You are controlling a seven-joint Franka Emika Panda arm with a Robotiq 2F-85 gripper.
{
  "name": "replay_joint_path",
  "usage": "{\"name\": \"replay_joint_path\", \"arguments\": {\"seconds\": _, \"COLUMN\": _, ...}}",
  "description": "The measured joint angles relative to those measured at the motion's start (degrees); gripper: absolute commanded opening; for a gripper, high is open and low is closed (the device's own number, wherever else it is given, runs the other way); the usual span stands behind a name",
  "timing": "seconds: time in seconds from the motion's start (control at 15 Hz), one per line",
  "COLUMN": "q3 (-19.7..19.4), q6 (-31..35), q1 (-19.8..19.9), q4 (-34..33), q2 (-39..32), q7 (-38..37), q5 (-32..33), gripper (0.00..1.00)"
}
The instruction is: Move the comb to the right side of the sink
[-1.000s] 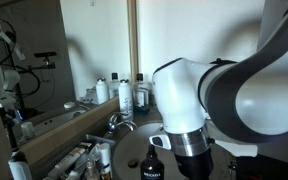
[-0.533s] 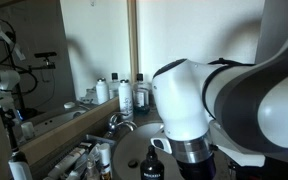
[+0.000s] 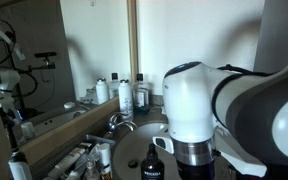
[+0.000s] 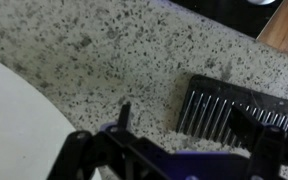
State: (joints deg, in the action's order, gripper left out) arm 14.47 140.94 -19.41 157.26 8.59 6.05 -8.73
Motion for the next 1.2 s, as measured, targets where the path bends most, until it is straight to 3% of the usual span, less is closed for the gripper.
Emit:
{"name": "replay_joint_path", "arguments": {"seconds": 0.4, "q3": 0.64, "q6": 10.15, "q1": -0.13, "q4": 2.05, "q2": 0.60, "q7": -3.91, "q5": 0.50, "gripper": 1.00}}
{"name": "replay_joint_path", "arguments": {"seconds": 0.73, "q3": 1.70, "q6": 11.64, "q1": -0.05, "q4": 1.87, "q2": 0.60, "q7": -8.45, "q5": 3.37, "gripper": 1.00}}
{"name": "replay_joint_path", "arguments": {"seconds": 1.2, "q3": 1.57, "q6": 11.54, "q1": 0.37, "q4": 1.49, "q2": 1.55, "q7": -8.38, "q5": 4.46, "gripper": 1.00}}
